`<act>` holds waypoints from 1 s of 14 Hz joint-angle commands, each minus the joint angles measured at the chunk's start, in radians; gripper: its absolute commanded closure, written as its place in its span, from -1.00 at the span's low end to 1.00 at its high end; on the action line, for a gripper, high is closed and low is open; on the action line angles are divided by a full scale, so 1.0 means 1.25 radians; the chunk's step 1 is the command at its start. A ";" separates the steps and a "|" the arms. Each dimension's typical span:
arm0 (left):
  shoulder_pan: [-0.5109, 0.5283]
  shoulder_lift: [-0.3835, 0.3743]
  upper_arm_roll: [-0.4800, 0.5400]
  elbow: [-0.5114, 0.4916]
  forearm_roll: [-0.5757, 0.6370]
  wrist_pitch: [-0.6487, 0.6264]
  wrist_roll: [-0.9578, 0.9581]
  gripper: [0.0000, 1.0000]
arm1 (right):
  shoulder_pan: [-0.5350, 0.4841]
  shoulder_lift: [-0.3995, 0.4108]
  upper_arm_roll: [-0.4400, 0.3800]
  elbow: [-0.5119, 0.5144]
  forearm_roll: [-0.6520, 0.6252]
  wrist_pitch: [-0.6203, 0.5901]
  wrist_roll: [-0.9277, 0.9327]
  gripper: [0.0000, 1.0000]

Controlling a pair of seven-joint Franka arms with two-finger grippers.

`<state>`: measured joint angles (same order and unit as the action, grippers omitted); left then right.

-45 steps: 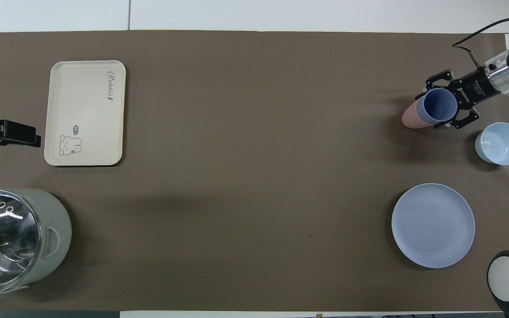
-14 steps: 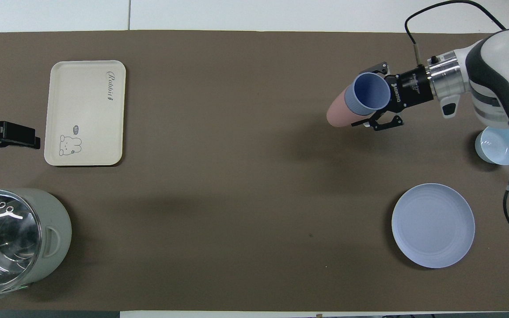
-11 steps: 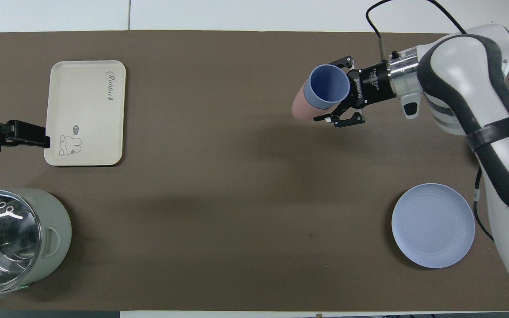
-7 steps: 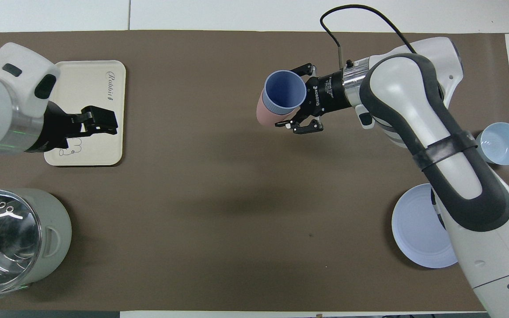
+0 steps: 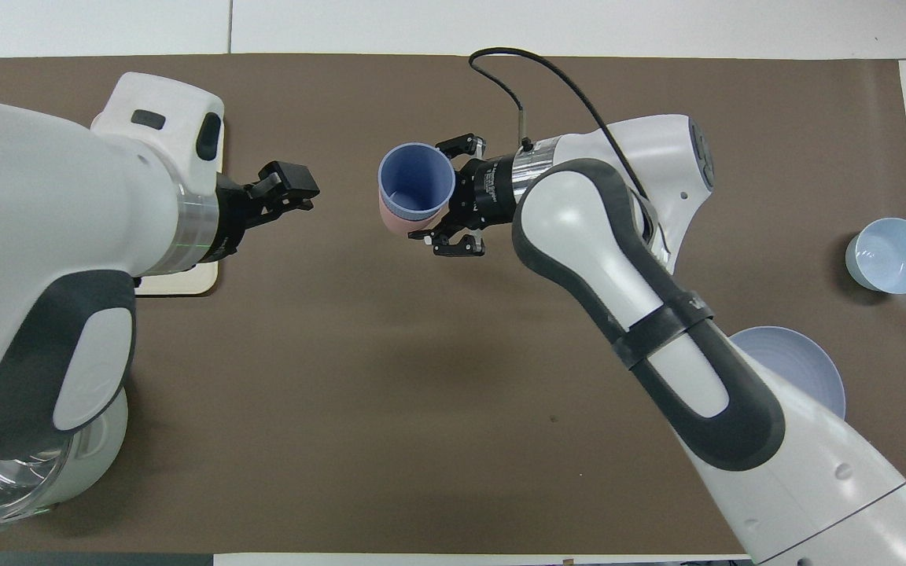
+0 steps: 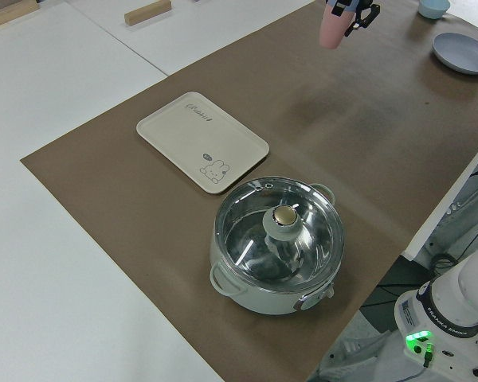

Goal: Place cup on tray
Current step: 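Carry the cups toward the left gripper while the left gripper reaches in, then grasp the blue cup with the left gripper from the right gripper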

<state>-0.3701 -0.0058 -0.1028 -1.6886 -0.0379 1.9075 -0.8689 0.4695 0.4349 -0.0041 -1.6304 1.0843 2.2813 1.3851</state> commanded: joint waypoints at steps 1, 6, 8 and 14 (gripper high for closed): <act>-0.035 0.071 0.007 0.064 0.008 0.004 -0.053 -1.00 | 0.053 -0.015 -0.005 -0.026 0.020 0.076 0.017 1.00; -0.044 0.084 0.007 0.064 0.036 0.005 -0.053 -0.91 | 0.071 -0.017 -0.004 -0.039 0.020 0.113 0.018 1.00; -0.044 0.093 0.007 0.059 0.063 0.016 -0.052 -0.57 | 0.071 -0.017 -0.005 -0.039 0.020 0.115 0.018 1.00; -0.073 0.115 0.007 0.056 0.066 0.039 -0.067 -0.29 | 0.071 -0.017 -0.004 -0.039 0.020 0.116 0.021 1.00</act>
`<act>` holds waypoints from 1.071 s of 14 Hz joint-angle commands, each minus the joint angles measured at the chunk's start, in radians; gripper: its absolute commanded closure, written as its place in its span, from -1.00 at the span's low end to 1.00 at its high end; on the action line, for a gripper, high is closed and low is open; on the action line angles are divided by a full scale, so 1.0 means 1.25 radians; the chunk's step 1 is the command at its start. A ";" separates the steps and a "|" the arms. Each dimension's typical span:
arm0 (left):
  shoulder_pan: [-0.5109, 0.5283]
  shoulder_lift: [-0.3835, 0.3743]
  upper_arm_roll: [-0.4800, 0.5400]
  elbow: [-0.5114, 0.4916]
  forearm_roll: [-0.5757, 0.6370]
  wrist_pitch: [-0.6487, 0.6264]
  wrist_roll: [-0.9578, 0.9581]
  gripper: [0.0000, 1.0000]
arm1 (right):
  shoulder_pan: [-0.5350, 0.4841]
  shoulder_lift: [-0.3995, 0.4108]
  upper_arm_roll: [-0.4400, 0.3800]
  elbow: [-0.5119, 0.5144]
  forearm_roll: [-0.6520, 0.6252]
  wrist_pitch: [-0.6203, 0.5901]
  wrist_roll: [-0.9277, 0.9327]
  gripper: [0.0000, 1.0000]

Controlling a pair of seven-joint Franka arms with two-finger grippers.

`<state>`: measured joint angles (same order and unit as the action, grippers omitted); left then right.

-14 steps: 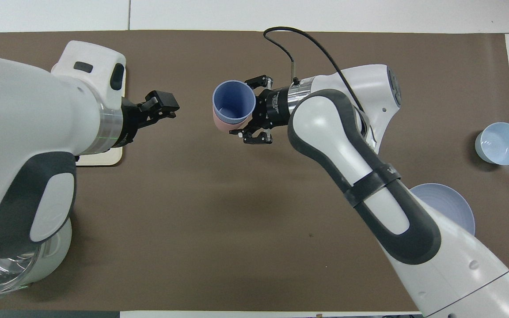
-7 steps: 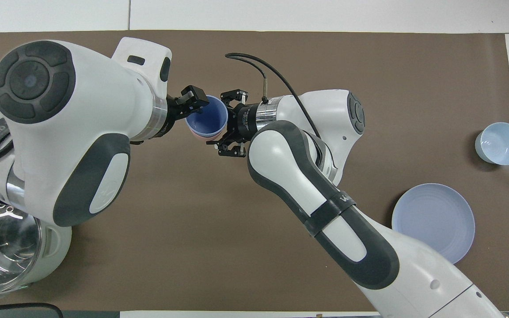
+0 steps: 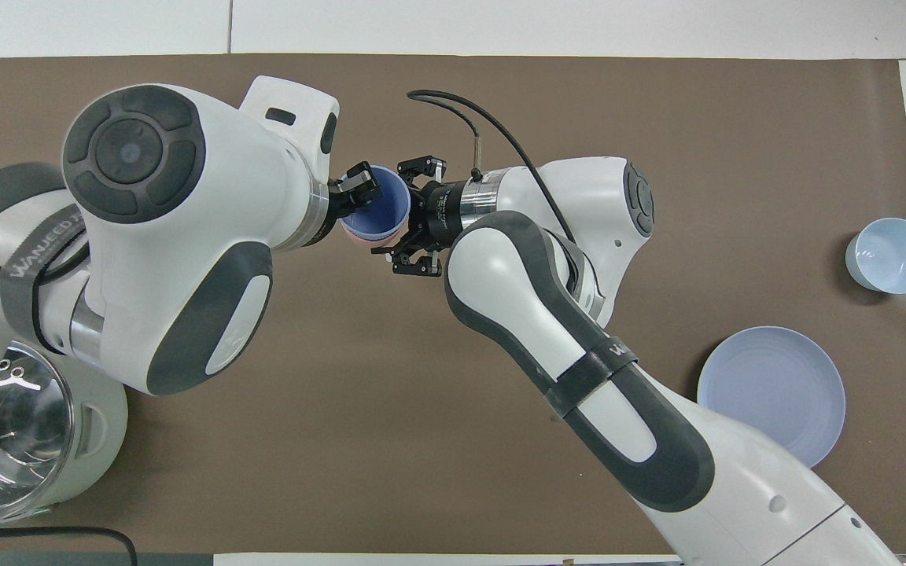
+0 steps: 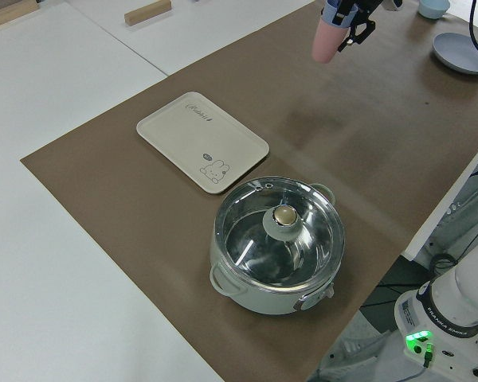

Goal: Place cup on tray
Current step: 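Grasp the blue cup with the left gripper from the right gripper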

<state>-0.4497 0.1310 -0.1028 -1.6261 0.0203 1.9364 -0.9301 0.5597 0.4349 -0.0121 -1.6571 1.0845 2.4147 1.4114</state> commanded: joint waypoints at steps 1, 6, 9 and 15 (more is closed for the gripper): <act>-0.010 0.009 0.007 0.004 0.019 0.017 -0.018 -0.15 | -0.001 -0.017 0.001 -0.018 0.020 0.010 0.000 1.00; -0.013 0.020 0.007 0.006 0.028 0.012 -0.020 0.66 | 0.000 -0.015 0.002 -0.018 0.020 0.023 -0.001 1.00; -0.013 0.022 0.007 0.011 0.034 0.005 -0.020 1.00 | 0.000 -0.015 0.002 -0.019 0.020 0.027 -0.001 1.00; -0.013 0.013 0.009 0.048 0.032 -0.046 -0.019 1.00 | -0.001 -0.015 0.001 -0.019 0.020 0.024 -0.003 1.00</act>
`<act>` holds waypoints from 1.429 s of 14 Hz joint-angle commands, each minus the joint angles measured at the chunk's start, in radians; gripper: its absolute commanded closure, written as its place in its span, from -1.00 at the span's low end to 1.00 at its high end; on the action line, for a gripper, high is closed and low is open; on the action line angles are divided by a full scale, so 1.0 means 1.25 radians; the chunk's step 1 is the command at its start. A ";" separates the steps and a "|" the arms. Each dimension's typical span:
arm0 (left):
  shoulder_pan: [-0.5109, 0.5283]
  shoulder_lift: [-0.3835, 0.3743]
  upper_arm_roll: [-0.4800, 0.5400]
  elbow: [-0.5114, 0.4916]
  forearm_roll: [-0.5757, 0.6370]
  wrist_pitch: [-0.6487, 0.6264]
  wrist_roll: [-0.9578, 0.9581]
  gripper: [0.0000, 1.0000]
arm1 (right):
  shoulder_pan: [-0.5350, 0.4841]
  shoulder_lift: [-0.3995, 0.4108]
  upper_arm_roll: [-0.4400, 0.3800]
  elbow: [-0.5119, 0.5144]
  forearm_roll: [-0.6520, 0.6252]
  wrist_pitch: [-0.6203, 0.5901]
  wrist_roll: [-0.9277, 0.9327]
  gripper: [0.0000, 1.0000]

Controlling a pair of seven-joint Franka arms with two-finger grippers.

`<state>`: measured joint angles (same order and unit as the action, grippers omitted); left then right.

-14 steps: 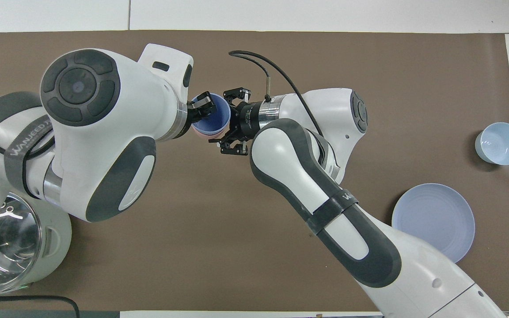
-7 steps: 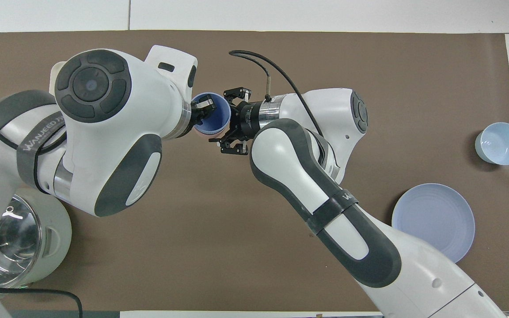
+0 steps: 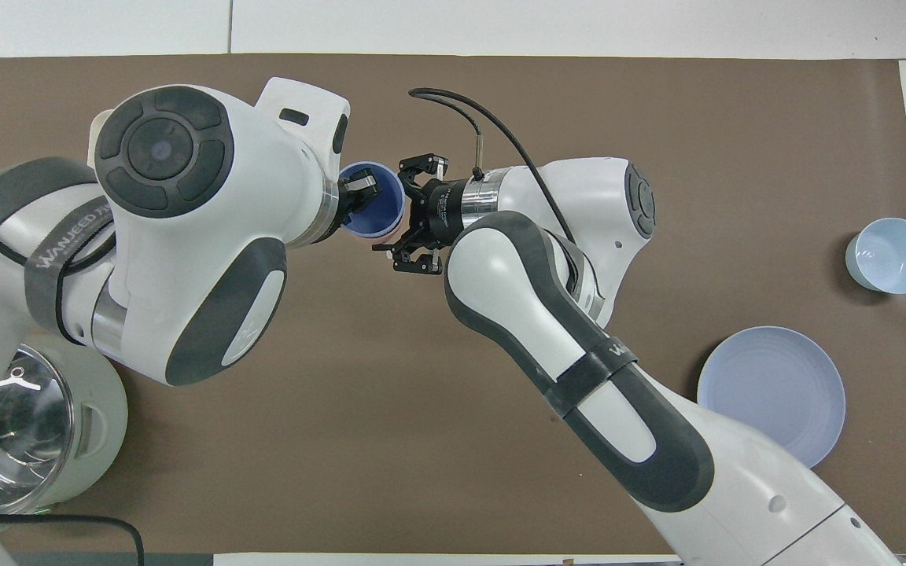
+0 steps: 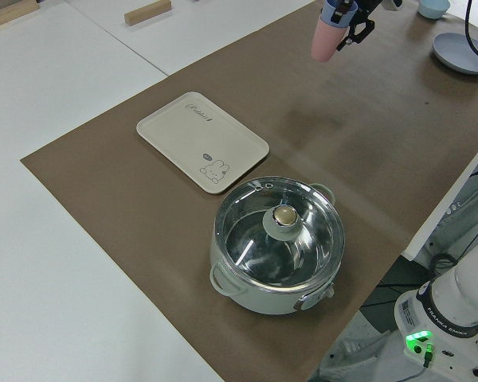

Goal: Place cup on tray
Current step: 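Pull the blue cup out with the left gripper while the right gripper withdraws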

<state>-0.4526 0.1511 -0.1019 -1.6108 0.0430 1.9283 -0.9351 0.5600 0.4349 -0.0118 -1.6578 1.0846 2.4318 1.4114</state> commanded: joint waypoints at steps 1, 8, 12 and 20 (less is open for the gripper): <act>-0.011 -0.007 0.007 0.051 0.010 -0.054 -0.015 1.00 | -0.003 -0.014 0.002 -0.019 0.020 0.009 -0.004 1.00; 0.001 -0.032 0.021 0.169 -0.023 -0.196 -0.005 1.00 | -0.060 -0.020 0.000 -0.036 0.011 -0.031 -0.033 1.00; 0.142 -0.052 0.031 0.149 -0.060 -0.176 0.145 1.00 | -0.198 -0.026 -0.004 -0.037 -0.005 -0.179 -0.120 1.00; 0.404 -0.036 0.032 -0.126 -0.098 0.091 0.496 1.00 | -0.483 -0.036 -0.006 -0.041 -0.190 -0.421 -0.281 1.00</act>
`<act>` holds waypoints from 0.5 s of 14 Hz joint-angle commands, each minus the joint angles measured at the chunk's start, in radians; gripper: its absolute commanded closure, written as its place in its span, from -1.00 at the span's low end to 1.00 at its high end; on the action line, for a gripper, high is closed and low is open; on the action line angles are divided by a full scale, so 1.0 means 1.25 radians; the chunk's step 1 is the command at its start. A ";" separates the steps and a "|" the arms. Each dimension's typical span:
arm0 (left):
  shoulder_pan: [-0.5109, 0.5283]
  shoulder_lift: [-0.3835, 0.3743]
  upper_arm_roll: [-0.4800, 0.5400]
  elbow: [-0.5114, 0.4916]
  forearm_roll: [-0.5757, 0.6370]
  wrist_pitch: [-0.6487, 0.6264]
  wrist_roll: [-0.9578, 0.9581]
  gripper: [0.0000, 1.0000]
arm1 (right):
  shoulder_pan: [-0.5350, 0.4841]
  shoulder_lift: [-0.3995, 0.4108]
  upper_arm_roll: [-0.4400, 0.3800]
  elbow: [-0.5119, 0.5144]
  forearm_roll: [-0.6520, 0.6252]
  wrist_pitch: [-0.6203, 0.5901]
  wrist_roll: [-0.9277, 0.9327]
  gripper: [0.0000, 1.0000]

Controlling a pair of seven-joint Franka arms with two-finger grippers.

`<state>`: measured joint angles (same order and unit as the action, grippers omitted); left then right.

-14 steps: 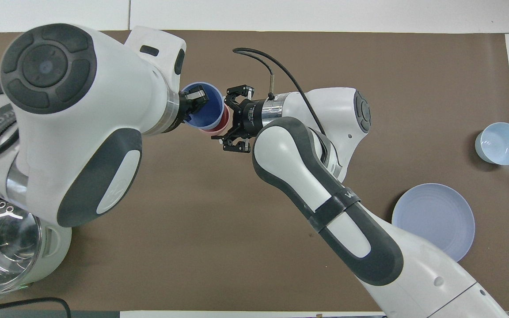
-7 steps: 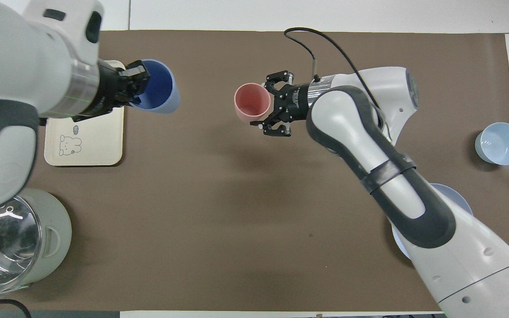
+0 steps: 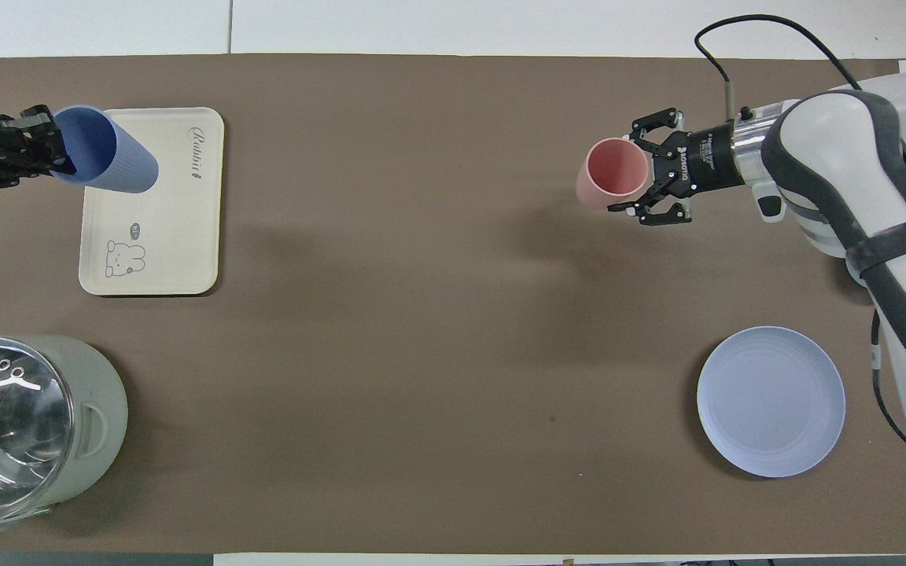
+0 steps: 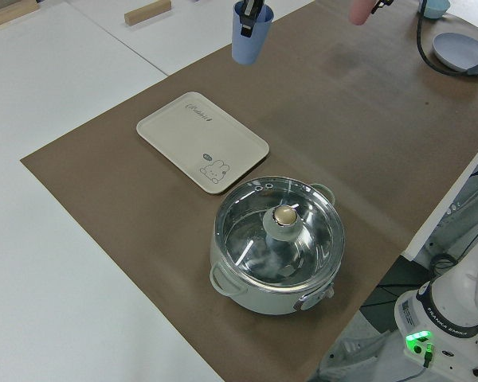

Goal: Place cup on tray
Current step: 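Lower the blue cup onto the cream tray with the left gripper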

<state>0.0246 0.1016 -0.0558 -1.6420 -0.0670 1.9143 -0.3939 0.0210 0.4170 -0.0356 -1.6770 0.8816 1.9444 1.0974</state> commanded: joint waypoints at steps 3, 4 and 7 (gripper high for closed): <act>0.094 0.025 -0.006 -0.230 -0.010 0.274 0.185 1.00 | -0.123 -0.015 0.013 -0.013 -0.104 -0.110 -0.106 1.00; 0.102 0.040 -0.006 -0.242 -0.013 0.311 0.196 1.00 | -0.148 -0.007 0.013 -0.006 -0.111 -0.124 -0.133 1.00; 0.101 0.078 -0.006 -0.241 -0.081 0.338 0.205 1.00 | -0.202 0.072 0.014 0.090 -0.148 -0.197 -0.150 1.00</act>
<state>0.1504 0.2018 -0.0551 -1.9290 -0.1298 2.3052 -0.1593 -0.1927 0.4304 -0.0355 -1.6615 0.7233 1.7536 0.9289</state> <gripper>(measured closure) 0.960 0.216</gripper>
